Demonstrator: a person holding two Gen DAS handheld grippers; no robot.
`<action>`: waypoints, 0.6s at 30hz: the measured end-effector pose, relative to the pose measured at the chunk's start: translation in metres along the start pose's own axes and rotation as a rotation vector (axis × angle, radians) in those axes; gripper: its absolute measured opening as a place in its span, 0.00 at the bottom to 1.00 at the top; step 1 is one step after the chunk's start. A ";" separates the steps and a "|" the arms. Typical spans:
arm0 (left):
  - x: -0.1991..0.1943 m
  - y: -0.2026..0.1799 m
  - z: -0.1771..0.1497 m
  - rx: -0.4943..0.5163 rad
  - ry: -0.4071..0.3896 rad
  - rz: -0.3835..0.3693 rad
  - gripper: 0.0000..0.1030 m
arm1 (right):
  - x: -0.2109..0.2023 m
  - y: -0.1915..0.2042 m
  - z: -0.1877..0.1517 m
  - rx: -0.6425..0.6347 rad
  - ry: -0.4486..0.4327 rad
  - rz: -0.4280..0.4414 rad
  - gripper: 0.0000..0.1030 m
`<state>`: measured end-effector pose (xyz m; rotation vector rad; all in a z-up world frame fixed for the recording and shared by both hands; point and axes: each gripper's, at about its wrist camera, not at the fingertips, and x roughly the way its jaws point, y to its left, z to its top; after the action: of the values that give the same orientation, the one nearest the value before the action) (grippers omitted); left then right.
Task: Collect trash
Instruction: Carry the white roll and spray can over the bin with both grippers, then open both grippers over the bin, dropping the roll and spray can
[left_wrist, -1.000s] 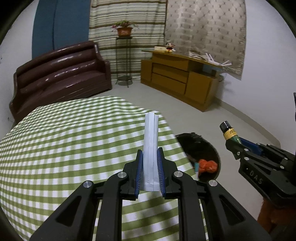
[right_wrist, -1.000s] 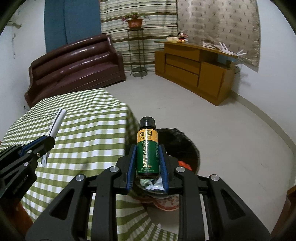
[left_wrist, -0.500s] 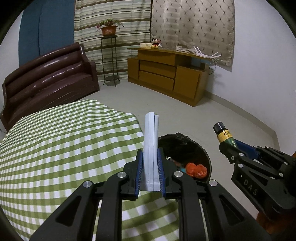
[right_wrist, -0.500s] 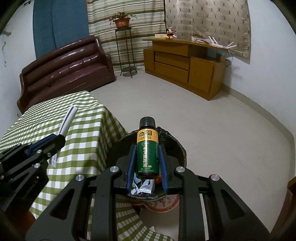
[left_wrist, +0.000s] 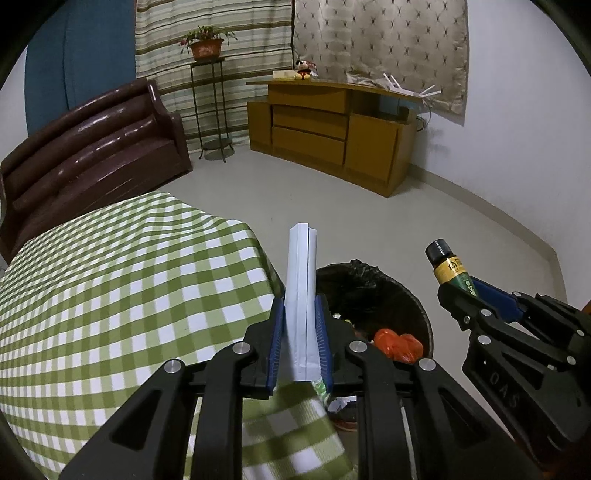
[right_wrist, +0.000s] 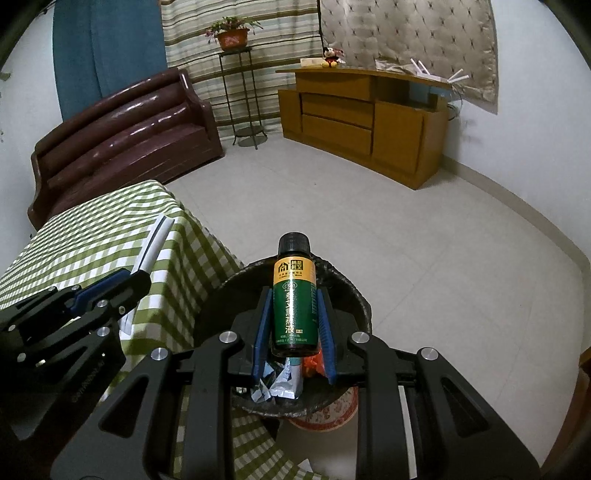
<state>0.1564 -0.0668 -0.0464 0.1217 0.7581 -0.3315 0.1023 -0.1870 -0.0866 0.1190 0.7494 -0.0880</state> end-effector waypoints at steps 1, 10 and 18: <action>0.001 -0.001 -0.002 0.001 0.004 0.002 0.19 | 0.003 -0.001 0.001 0.005 0.004 0.002 0.23; 0.014 -0.002 -0.001 -0.009 0.034 0.006 0.36 | 0.014 -0.007 0.001 0.038 0.010 0.001 0.27; 0.010 -0.002 0.000 -0.017 0.020 0.007 0.50 | 0.006 -0.010 0.001 0.049 -0.009 -0.011 0.36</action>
<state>0.1628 -0.0713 -0.0536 0.1118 0.7800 -0.3180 0.1065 -0.1969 -0.0908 0.1612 0.7392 -0.1178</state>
